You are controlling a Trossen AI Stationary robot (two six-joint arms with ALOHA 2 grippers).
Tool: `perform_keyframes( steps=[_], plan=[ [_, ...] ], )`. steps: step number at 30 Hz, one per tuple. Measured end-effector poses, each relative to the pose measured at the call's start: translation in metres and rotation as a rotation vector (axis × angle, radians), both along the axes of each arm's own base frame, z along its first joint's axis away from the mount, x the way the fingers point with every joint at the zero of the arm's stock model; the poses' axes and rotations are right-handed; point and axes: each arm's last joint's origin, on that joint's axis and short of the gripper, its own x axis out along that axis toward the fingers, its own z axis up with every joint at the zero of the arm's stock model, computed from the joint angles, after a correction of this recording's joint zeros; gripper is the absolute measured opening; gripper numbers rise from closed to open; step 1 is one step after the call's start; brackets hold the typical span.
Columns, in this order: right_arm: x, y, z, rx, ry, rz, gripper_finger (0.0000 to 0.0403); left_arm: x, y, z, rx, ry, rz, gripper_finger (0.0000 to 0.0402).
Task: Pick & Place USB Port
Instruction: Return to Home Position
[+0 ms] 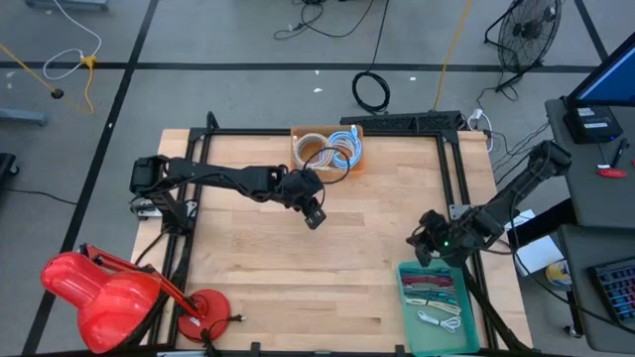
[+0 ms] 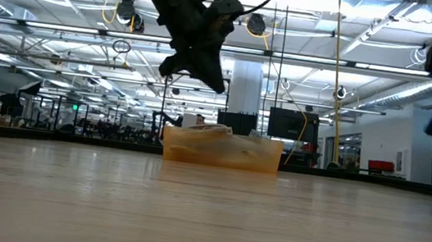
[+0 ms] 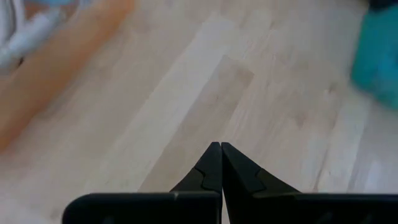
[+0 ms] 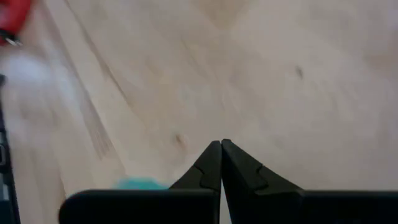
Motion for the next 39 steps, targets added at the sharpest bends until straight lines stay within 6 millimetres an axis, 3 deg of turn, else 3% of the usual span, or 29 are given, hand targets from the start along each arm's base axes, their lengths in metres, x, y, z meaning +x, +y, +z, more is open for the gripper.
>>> perform_keyframes(
  steps=[9, 15, 21, 25, 32, 39],
  plan=[
    [0.031, -0.026, 0.033, -0.168, -0.294, 0.112, 0.0000, 0.018, 0.020, 0.023, -0.070, -0.331, 0.028, 0.0000],
    [0.045, -0.062, 0.053, -0.234, -0.469, 0.187, 0.0000, 0.017, 0.027, 0.022, -0.078, -0.320, 0.043, 0.0000],
    [0.044, -0.104, 0.053, -0.319, -0.480, 0.289, 0.0000, 0.015, 0.029, 0.020, -0.088, -0.298, 0.044, 0.0000],
    [0.038, -0.123, 0.049, -0.255, -0.462, 0.224, 0.0000, 0.014, 0.028, 0.019, -0.104, -0.277, 0.036, 0.0000],
    [0.024, -0.118, 0.034, -0.332, -0.439, 0.092, 0.0000, 0.011, 0.020, 0.013, -0.116, -0.203, 0.021, 0.0000],
    [0.005, -0.104, 0.024, -0.345, -0.548, 0.106, 0.0000, 0.011, 0.016, 0.012, -0.106, -0.190, -0.006, 0.0000]
  ],
)
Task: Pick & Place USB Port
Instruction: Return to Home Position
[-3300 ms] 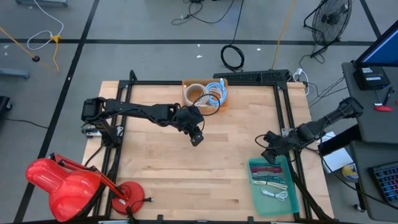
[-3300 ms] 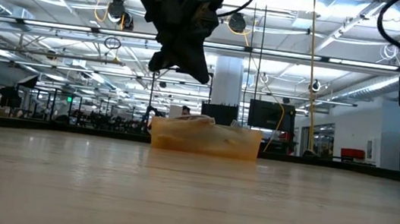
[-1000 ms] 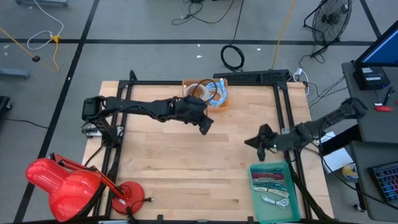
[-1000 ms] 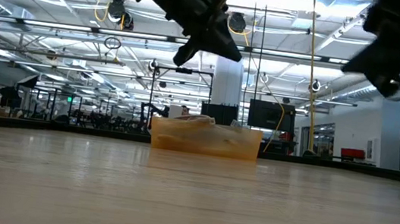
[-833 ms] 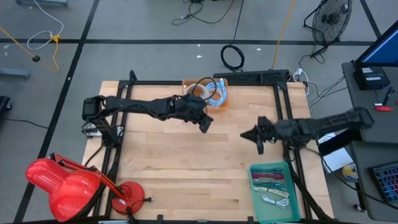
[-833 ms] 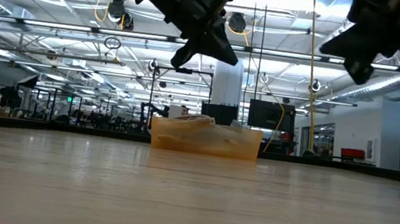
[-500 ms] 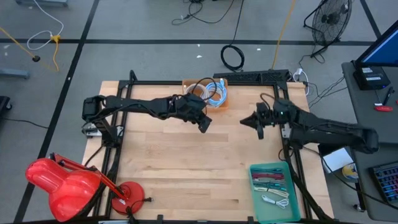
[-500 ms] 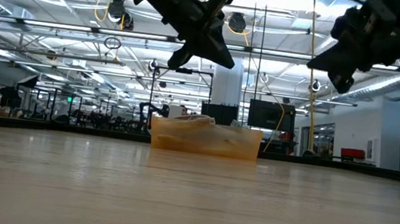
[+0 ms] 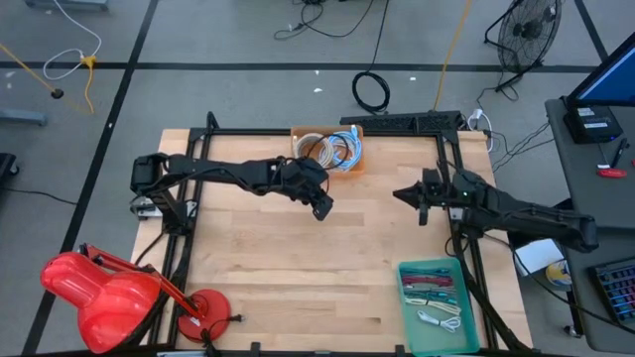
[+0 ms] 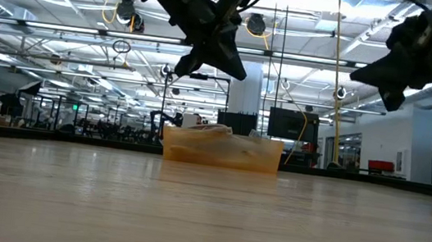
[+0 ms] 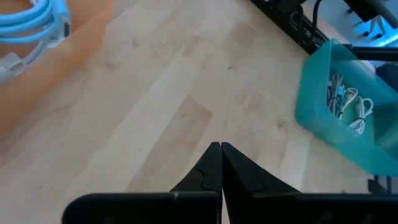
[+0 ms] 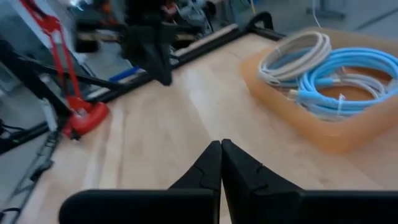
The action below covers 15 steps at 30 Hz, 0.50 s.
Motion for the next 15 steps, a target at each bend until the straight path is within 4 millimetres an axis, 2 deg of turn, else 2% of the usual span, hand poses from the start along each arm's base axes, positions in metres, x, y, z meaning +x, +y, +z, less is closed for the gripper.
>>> perform_keyframes(
  steps=[9, 15],
  plan=[
    [-0.015, 0.011, -0.003, 0.003, -0.135, 0.054, 0.0000, -0.002, 0.013, 0.000, -0.012, -0.004, 0.006, 0.0000],
    [-0.021, 0.019, -0.007, 0.013, -0.124, 0.135, 0.0000, -0.002, 0.014, 0.000, -0.014, -0.005, 0.010, 0.0000]
  ],
)
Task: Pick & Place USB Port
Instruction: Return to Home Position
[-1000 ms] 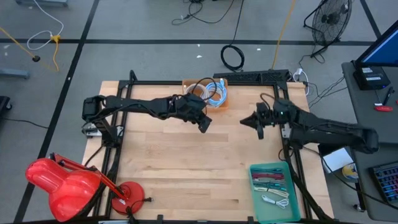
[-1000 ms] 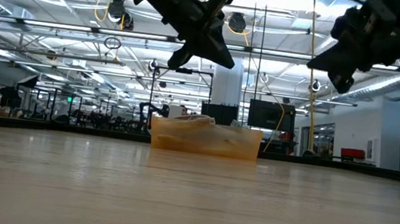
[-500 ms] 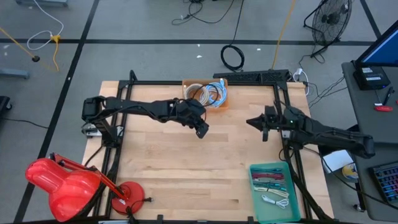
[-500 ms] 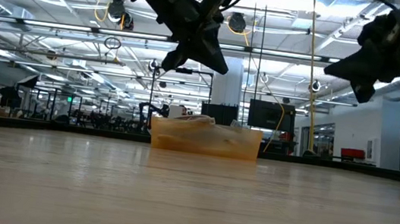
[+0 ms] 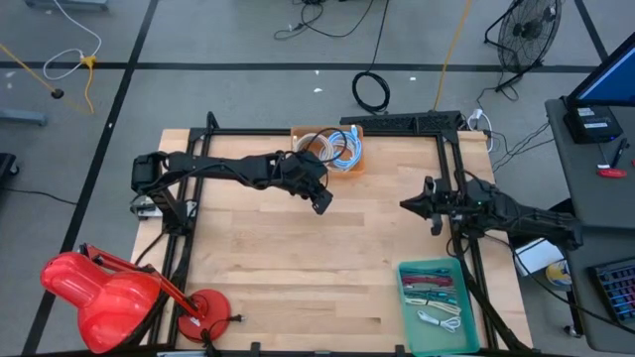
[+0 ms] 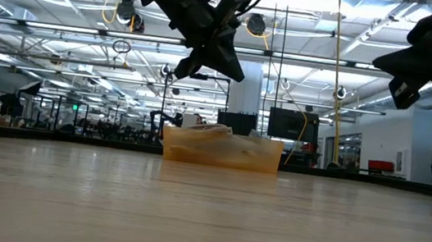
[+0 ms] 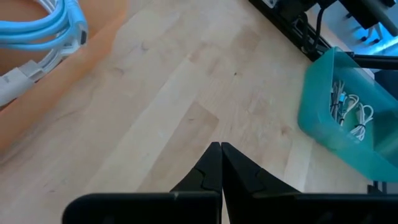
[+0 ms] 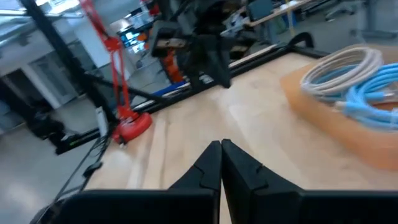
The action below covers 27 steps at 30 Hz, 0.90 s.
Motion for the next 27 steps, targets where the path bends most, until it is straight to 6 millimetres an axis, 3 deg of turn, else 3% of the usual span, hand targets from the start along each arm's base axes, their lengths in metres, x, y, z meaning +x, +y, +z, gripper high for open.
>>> perform_keyframes(
  steps=[11, 16, 20, 23, 27],
  plan=[
    [-0.005, 0.007, -0.004, -0.012, -0.005, 0.026, 0.0000, 0.000, 0.000, 0.000, -0.018, -0.001, 0.002, 0.0000],
    [-0.001, 0.010, -0.021, -0.001, 0.030, 0.053, 0.0000, -0.001, -0.001, -0.001, -0.027, 0.010, 0.003, 0.0000],
    [0.005, 0.012, -0.026, 0.000, -0.090, 0.035, 0.0000, -0.001, -0.001, -0.001, -0.045, 0.017, 0.003, 0.0000],
    [0.005, 0.012, -0.017, -0.005, -0.203, 0.012, 0.0000, -0.001, -0.001, -0.001, -0.054, 0.019, -0.005, 0.0000],
    [0.005, 0.013, -0.020, -0.036, -0.163, -0.014, 0.0000, -0.002, -0.002, -0.002, -0.059, 0.032, -0.007, 0.0000]
  ],
)
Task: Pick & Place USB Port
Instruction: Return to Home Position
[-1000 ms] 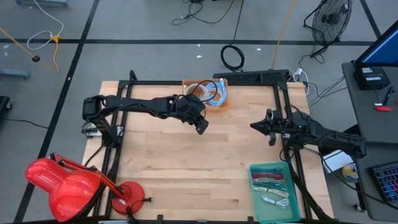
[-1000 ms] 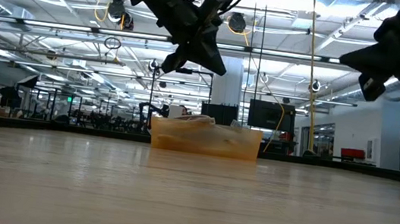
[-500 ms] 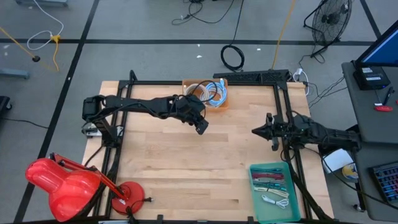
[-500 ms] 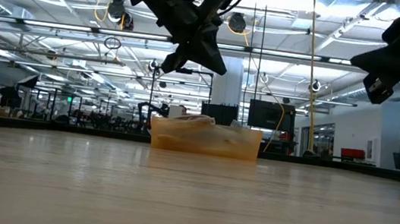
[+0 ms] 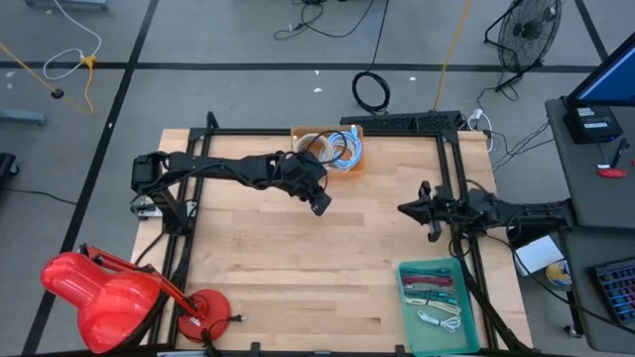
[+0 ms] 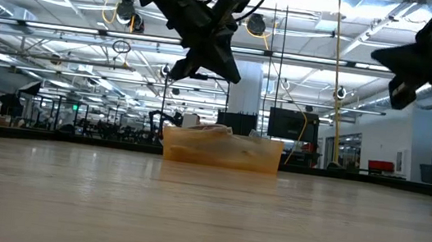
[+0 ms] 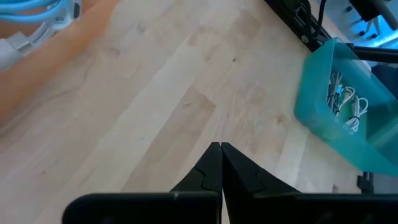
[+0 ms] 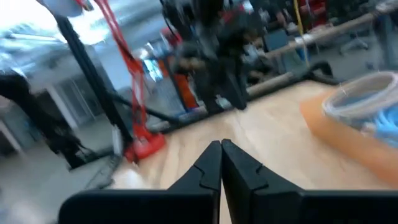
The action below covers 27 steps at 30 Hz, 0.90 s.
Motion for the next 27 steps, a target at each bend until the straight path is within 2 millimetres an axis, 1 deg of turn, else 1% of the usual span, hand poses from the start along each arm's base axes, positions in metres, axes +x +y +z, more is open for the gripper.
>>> perform_keyframes(
  steps=[3, 10, 15, 18, 21, 23, 27],
  plan=[
    [0.000, 0.001, 0.002, -0.005, -0.025, 0.008, 0.0000, -0.001, 0.000, -0.001, 0.001, 0.008, -0.005, 0.0000],
    [0.000, 0.001, 0.001, -0.001, -0.012, 0.014, 0.0000, 0.000, 0.000, 0.000, 0.021, -0.002, -0.022, 0.0000],
    [0.000, 0.001, 0.001, -0.007, -0.011, 0.013, 0.0000, 0.001, 0.007, 0.004, 0.089, -0.048, -0.056, 0.0000],
    [0.000, 0.001, 0.001, -0.009, -0.011, 0.013, 0.0000, -0.003, 0.013, 0.018, 0.108, -0.114, -0.054, 0.0000],
    [0.000, 0.001, 0.000, -0.009, -0.007, 0.013, 0.0000, -0.010, 0.015, 0.039, 0.147, -0.210, -0.073, 0.0000],
    [0.000, 0.001, 0.000, -0.009, -0.001, 0.013, 0.0000, -0.016, 0.014, 0.059, 0.195, -0.304, -0.080, 0.0000],
    [0.001, 0.001, -0.001, -0.010, 0.014, 0.014, 0.0000, -0.033, 0.010, 0.092, 0.296, -0.428, -0.092, 0.0000]
  ],
)
